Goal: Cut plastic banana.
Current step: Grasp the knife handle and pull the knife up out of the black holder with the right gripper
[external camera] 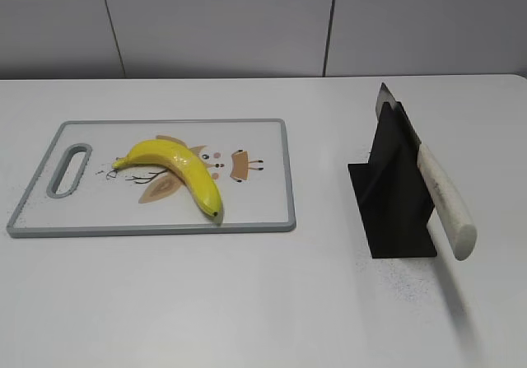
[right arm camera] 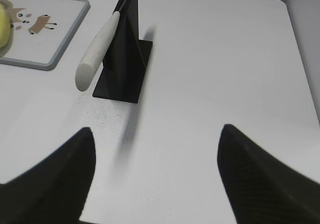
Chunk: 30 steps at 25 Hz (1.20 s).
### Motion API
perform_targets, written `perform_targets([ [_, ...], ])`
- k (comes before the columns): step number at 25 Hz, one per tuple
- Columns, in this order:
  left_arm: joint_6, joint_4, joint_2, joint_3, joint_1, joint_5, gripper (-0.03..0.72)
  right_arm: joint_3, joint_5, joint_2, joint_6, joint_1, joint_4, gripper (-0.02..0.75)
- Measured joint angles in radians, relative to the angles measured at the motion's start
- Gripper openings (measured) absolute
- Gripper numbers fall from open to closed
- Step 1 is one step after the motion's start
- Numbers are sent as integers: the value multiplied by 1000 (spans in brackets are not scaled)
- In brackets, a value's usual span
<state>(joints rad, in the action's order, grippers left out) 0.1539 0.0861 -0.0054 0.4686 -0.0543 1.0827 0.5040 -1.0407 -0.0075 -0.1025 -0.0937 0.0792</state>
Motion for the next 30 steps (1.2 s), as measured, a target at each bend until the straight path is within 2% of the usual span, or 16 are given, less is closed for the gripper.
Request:
perform_targets([
  [30, 0, 0, 0, 0, 0, 0, 586, 0, -1, 0, 0, 0, -7, 575],
])
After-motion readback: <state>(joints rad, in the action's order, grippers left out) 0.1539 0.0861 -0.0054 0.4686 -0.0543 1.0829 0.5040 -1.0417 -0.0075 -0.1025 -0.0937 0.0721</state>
